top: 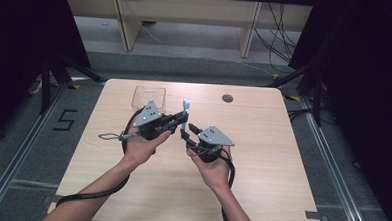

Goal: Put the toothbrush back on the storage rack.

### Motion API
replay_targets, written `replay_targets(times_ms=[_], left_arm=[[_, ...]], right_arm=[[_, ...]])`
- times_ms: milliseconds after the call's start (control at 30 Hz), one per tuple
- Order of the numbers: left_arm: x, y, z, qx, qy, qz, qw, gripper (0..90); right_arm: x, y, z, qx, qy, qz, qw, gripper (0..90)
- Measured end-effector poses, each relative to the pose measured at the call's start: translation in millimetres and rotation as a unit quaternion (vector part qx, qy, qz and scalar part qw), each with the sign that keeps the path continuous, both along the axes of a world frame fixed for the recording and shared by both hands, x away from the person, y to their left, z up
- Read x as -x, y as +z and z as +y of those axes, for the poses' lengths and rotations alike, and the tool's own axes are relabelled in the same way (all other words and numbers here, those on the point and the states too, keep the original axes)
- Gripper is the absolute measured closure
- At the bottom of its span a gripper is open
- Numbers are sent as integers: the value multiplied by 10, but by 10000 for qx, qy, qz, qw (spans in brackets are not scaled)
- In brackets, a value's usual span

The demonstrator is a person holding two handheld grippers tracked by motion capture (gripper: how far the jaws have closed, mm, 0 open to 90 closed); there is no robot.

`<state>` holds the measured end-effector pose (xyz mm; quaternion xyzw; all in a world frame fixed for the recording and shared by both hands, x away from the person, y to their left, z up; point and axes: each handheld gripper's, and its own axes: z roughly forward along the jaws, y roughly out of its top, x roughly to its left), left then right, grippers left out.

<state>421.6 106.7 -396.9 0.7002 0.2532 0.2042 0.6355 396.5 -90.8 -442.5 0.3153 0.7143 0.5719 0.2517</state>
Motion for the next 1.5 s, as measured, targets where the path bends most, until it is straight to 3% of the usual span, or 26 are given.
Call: replay_targets(times_ms=[100, 433, 500, 533, 633, 700, 867, 900, 1167, 1200, 1300, 1500], left_arm=[[10, 12, 36, -6, 66, -60, 10000, 843], [32, 10, 165, -55, 261, -220, 9994, 843], [38, 7, 195, -52, 292, -225, 9993, 843], [42, 5, 210, -30, 326, -219, 9992, 843], [47, 8, 265, -40, 386, -232, 9990, 843], [48, 7, 301, -28, 416, -234, 9989, 843], [48, -8, 389, -11, 521, -230, 9984, 844], [48, -16, 401, 0, 547, -221, 9983, 844], [43, -47, 486, 15, 674, -218, 9975, 844], [43, -48, 492, 4, 680, -224, 9974, 844], [42, -51, 514, 0, 706, -218, 9973, 843], [26, -60, 575, 17, 782, -212, 9967, 844]], right_arm=[[7, -9, -67, 92, -44, 79, 9999, 576], [22, -40, -250, 238, -190, 201, 9993, 570], [22, -55, -285, 274, -210, 147, 9993, 570], [34, -64, -293, 242, -220, 260, 9991, 570], [36, -90, -334, 319, -267, 149, 9990, 570], [43, -112, -350, 217, -295, 248, 9990, 570], [45, -141, -411, 339, -333, 165, 9987, 569], [55, -153, -409, 258, -344, 270, 9987, 569], [101, -198, -534, 297, -498, 309, 9978, 569], [91, -202, -563, 348, -485, 196, 9980, 569], [118, -220, -609, 255, -616, 328, 9972, 568], [134, -257, -711, 317, -663, 316, 9968, 568]])
